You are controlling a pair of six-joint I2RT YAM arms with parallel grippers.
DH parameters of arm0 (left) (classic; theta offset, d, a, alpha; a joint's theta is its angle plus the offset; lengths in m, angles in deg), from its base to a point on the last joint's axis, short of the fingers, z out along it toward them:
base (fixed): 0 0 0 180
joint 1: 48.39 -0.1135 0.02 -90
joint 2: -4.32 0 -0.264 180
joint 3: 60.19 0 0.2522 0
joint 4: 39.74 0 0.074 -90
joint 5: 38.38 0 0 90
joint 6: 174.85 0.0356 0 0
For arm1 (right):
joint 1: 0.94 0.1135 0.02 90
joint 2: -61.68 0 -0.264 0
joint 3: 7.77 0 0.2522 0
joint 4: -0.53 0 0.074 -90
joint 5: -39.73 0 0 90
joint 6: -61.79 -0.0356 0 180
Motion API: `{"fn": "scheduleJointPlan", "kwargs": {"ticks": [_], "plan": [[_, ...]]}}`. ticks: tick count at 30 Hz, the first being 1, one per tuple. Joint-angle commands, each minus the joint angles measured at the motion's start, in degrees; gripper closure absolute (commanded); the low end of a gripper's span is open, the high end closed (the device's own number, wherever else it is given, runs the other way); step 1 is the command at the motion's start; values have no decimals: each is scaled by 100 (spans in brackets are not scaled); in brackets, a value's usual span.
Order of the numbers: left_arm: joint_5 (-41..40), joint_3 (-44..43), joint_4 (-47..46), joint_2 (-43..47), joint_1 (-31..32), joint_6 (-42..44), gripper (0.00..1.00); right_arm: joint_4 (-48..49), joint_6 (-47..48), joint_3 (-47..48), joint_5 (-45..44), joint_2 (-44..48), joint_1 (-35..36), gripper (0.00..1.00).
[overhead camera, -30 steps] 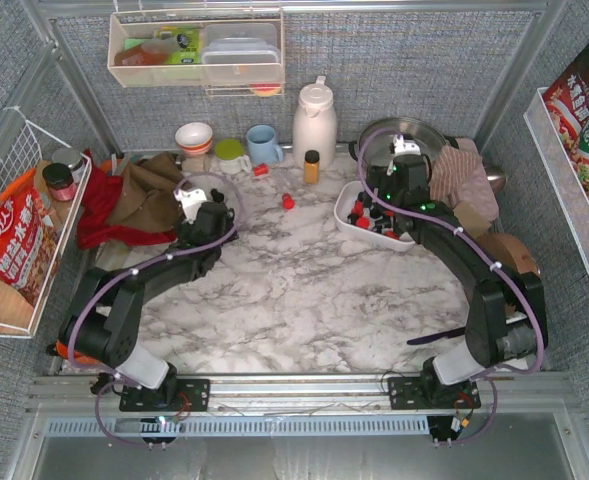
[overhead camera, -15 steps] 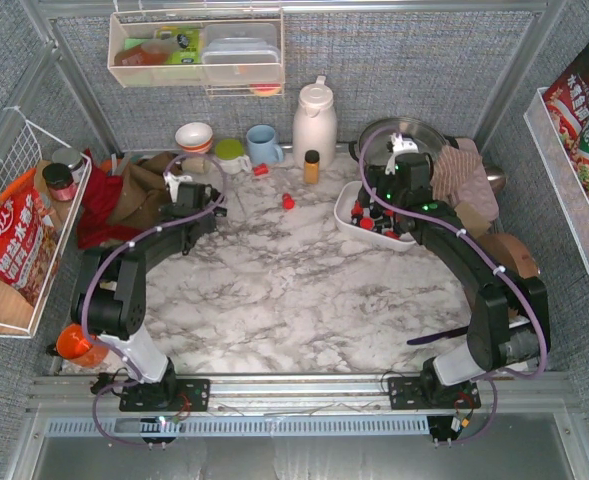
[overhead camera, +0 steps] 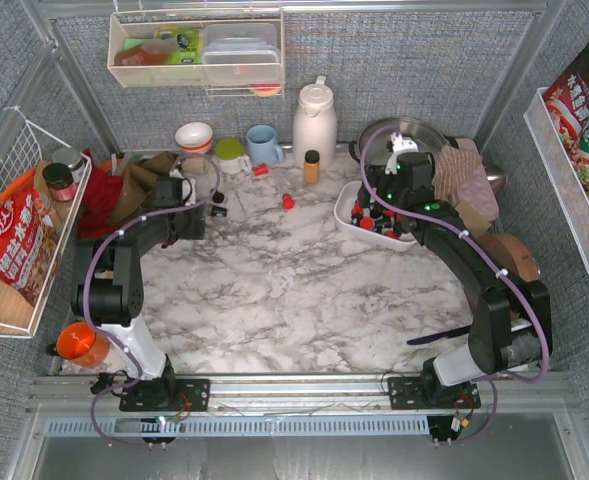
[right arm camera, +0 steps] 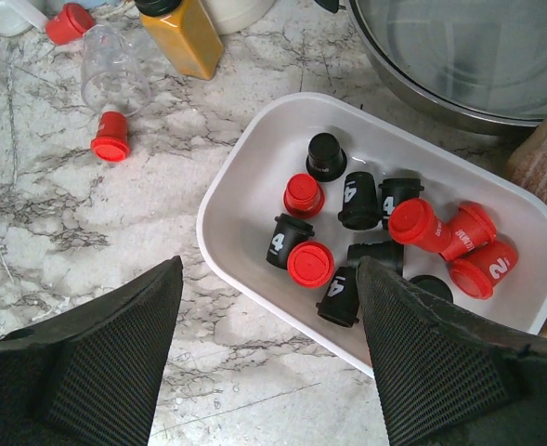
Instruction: Mix the coffee capsules in the storage basket
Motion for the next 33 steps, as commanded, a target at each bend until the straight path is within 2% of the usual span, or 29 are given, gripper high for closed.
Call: {"fn": "scheduleJointPlan", "kwargs": {"ticks": [1, 11, 17, 27, 30, 33], "plan": [[744, -157, 126, -91, -128, 949, 28, 45, 31, 73, 105, 34, 3, 20], [1201, -623, 328, -582, -184, 1883, 36, -48, 18, 175, 190, -148, 3, 20], [1310, -625, 370, -806, -201, 2079, 47, -117, 16, 241, 258, -261, 7, 21], [1205, -726, 170, -948, -207, 1813, 49, -207, 26, 310, 334, -355, 13, 20], [1390, -765, 69, -903, -201, 1610, 45, -222, 33, 324, 337, -384, 11, 20], [1210, -785, -157, -873, -200, 1332, 42, -253, 35, 345, 354, -381, 11, 20]]}}
